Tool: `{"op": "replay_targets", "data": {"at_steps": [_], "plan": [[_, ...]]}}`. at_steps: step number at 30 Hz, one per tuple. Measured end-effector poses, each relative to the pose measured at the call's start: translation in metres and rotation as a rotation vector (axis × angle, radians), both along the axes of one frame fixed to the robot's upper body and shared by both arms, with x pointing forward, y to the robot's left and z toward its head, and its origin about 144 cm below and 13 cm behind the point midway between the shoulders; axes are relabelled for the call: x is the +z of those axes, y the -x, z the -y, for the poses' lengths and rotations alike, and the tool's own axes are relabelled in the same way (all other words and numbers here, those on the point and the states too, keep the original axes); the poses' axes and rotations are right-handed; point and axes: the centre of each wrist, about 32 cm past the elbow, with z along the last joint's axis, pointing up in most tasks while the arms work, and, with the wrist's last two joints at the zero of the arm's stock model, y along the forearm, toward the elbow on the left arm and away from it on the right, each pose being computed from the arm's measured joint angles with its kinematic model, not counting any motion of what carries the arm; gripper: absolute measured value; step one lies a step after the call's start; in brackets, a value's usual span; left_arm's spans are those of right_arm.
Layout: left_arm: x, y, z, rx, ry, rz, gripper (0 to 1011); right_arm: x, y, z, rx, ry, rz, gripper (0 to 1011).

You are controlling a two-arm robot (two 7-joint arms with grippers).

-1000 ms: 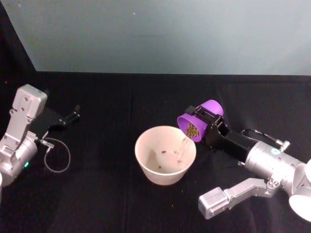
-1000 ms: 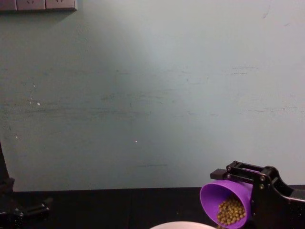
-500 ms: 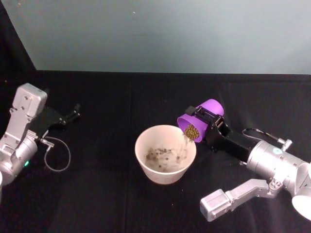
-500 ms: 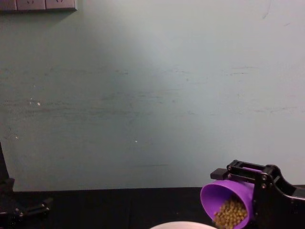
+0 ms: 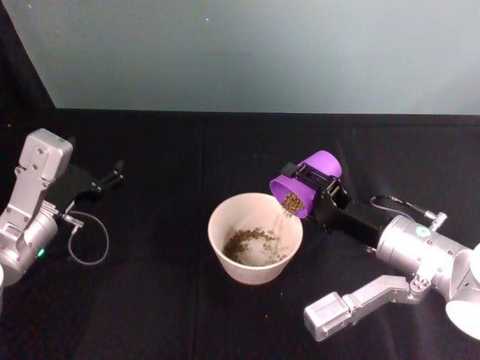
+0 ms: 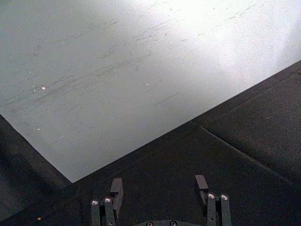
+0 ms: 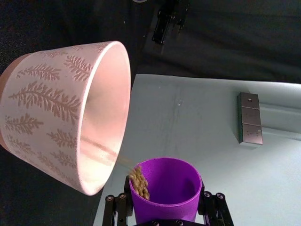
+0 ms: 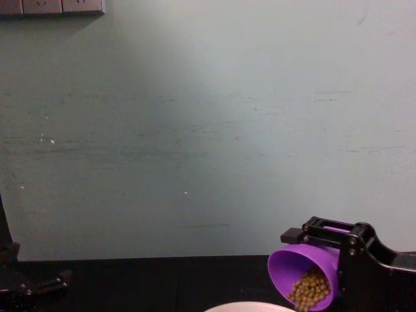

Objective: Pick up the cup and pour the mung beans from the cup into the bowl.

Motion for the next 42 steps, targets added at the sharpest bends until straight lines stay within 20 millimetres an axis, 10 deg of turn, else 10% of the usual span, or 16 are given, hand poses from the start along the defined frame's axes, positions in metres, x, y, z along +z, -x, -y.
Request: {"op": "replay_targets", "data": {"at_steps": [42], "plan": [[0.0, 0.0, 0.0, 0.0, 0.0, 0.0, 1000, 0.0033, -0.0021, -0.0061, 0.019, 0.125, 0.152, 739]]}}
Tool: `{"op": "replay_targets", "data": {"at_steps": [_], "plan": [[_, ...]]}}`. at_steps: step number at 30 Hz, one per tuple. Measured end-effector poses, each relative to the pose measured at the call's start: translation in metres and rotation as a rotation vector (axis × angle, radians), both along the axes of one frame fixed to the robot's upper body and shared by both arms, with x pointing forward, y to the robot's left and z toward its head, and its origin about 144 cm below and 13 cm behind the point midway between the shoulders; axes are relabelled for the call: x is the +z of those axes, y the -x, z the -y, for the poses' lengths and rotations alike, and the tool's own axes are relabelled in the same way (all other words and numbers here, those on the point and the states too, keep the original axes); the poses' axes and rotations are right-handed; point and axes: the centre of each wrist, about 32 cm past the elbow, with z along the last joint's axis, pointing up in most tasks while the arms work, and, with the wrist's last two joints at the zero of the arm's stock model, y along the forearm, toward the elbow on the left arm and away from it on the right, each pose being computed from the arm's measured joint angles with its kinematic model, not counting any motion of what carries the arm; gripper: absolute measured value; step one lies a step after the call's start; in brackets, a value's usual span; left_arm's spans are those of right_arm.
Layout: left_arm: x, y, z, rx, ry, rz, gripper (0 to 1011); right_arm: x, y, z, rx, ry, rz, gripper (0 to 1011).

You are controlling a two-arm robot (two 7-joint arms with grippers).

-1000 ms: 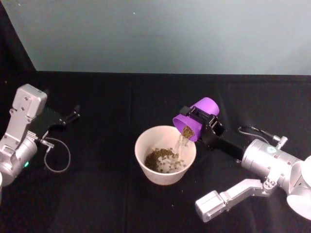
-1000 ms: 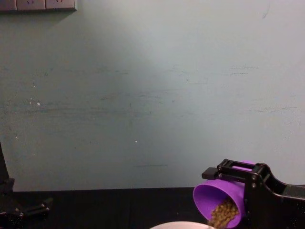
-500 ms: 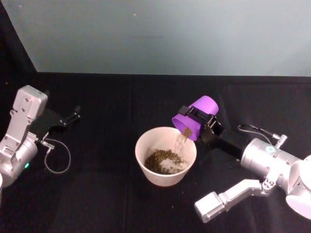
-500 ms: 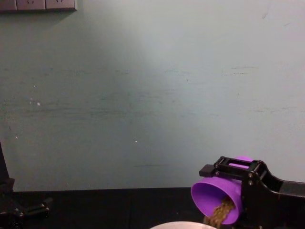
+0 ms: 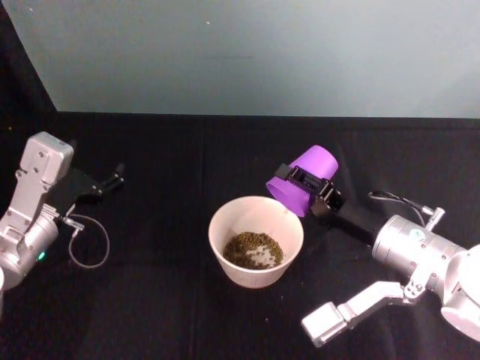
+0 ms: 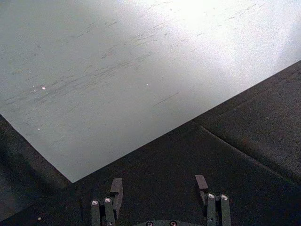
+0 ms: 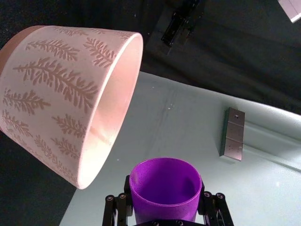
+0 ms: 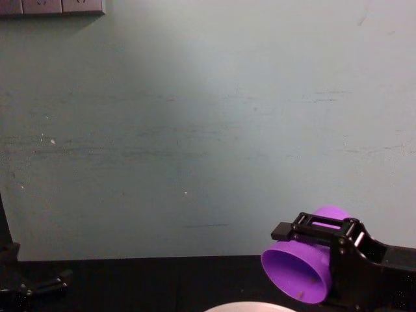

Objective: Pick up the cup and pour the mung beans from the cup into the bowl.

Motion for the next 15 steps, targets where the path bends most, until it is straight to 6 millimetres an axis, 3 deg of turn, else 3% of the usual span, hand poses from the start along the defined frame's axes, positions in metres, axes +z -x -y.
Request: {"op": "replay_targets", "data": {"at_steps": [15], "plan": [[0.0, 0.0, 0.0, 0.0, 0.0, 0.0, 1000, -0.0035, 0.0009, 0.0001, 0.029, 0.07, 0.124, 741]]}}
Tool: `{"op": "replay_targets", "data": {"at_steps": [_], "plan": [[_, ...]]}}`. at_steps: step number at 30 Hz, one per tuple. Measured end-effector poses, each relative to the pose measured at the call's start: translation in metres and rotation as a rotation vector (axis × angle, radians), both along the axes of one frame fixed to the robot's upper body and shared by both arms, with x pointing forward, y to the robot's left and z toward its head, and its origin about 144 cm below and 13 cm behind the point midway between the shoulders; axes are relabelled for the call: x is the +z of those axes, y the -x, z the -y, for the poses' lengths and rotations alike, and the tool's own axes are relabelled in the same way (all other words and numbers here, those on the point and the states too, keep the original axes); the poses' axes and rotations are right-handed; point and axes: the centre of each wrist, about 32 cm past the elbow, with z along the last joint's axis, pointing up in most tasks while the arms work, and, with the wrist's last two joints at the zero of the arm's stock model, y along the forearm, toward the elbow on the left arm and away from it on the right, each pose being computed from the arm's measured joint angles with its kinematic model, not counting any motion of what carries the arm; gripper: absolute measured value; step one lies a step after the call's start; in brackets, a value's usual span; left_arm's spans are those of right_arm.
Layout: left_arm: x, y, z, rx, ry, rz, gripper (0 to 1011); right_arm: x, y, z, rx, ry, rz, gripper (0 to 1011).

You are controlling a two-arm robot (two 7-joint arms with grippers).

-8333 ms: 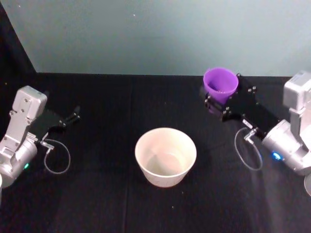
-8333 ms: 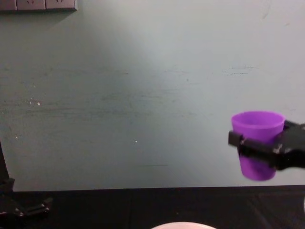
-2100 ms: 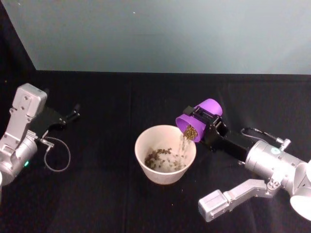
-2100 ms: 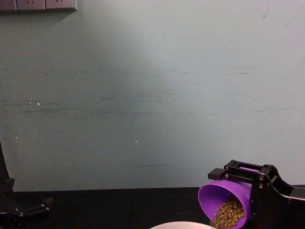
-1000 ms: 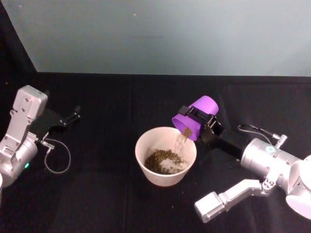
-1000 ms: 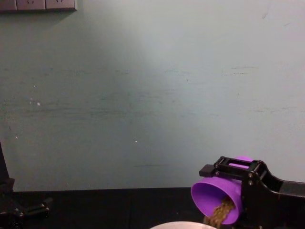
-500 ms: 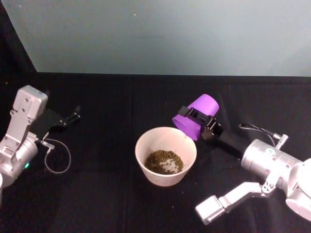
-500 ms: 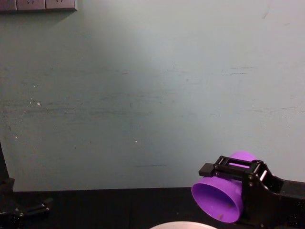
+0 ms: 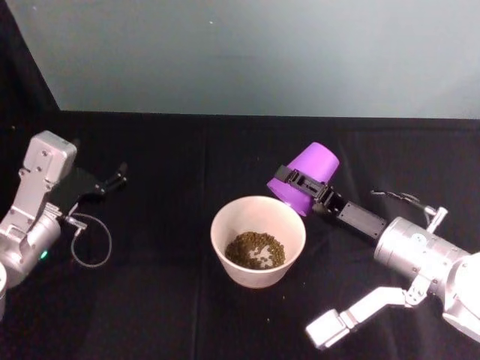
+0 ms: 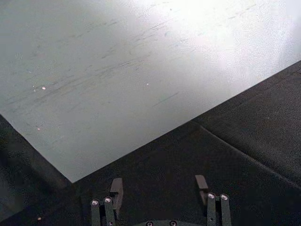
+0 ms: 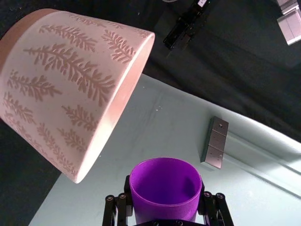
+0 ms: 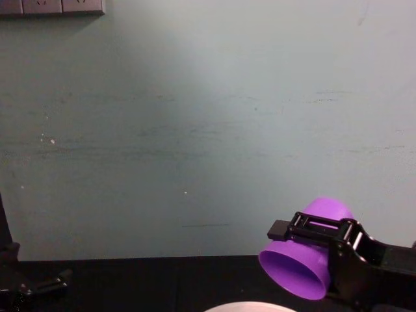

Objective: Pick up the cup and pour the mung beans from the cup into the bowl.

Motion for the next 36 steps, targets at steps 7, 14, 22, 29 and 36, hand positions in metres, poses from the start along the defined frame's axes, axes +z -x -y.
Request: {"op": "replay_targets", "data": {"at_steps": [7, 14, 22, 29, 36], "plan": [[0.0, 0.0, 0.0, 0.0, 0.0, 0.0, 1000, -0.001, 0.001, 0.001, 0.001, 0.004, 0.011, 739], [0.0, 0.0, 0.0, 0.0, 0.0, 0.0, 1000, -0.003, 0.003, 0.006, -0.026, -0.136, -0.075, 741], [0.0, 0.0, 0.0, 0.0, 0.0, 0.0, 1000, -0.006, 0.007, 0.02, -0.06, -0.464, -0.289, 739], [0.0, 0.0, 0.0, 0.0, 0.0, 0.0, 1000, -0.007, 0.014, 0.037, -0.086, -0.767, -0.56, 739], [0.0, 0.0, 0.0, 0.0, 0.0, 0.0, 1000, -0.011, 0.024, 0.056, -0.091, -1.021, -0.81, 739]]}}
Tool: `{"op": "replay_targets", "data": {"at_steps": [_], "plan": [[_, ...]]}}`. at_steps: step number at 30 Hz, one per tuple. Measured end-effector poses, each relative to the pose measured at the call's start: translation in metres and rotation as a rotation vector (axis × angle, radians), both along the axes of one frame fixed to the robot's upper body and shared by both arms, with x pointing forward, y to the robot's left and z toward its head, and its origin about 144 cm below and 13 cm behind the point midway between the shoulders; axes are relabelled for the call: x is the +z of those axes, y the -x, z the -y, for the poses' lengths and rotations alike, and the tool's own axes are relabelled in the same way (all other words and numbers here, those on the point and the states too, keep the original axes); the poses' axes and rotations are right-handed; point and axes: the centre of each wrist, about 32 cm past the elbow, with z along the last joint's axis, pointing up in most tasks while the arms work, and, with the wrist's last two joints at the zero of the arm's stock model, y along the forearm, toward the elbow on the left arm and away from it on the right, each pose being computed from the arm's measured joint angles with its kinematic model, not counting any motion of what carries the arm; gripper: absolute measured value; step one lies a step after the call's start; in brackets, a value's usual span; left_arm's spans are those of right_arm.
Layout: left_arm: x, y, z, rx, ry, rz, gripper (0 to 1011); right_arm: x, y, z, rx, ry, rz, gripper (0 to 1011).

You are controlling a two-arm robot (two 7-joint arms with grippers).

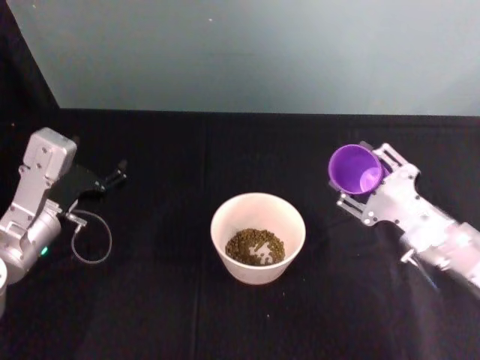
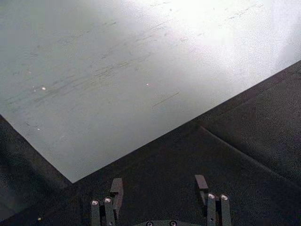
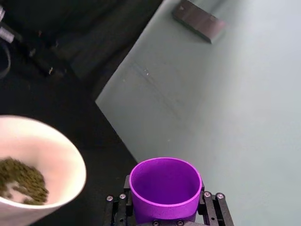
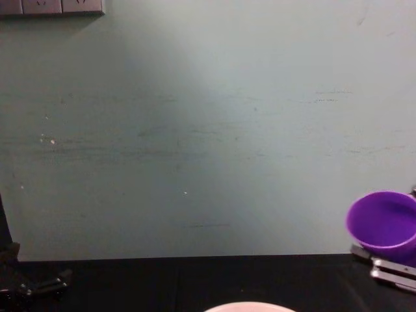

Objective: Pick up the cup and pour the mung beans from the cup into the bowl.

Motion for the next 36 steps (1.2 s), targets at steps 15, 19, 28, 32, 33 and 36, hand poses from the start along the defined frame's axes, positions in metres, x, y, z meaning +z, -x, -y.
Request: {"op": "replay_targets", "data": {"at_steps": [15, 19, 28, 32, 33, 36], "plan": [[0.0, 0.0, 0.0, 0.0, 0.0, 0.0, 1000, -0.038, 0.009, 0.034, -0.021, -0.353, -0.311, 739], [0.0, 0.0, 0.0, 0.0, 0.0, 0.0, 1000, -0.05, 0.007, 0.036, -0.004, -0.424, -0.379, 739], [0.0, 0.0, 0.0, 0.0, 0.0, 0.0, 1000, -0.068, -0.007, 0.025, 0.09, -0.484, -0.424, 741], [0.0, 0.0, 0.0, 0.0, 0.0, 0.0, 1000, -0.071, -0.013, 0.019, 0.108, -0.469, -0.423, 741], [0.0, 0.0, 0.0, 0.0, 0.0, 0.0, 1000, -0.071, -0.014, 0.018, 0.109, -0.467, -0.422, 741], [0.0, 0.0, 0.0, 0.0, 0.0, 0.0, 1000, -0.072, -0.017, 0.014, 0.109, -0.465, -0.433, 741]]}}
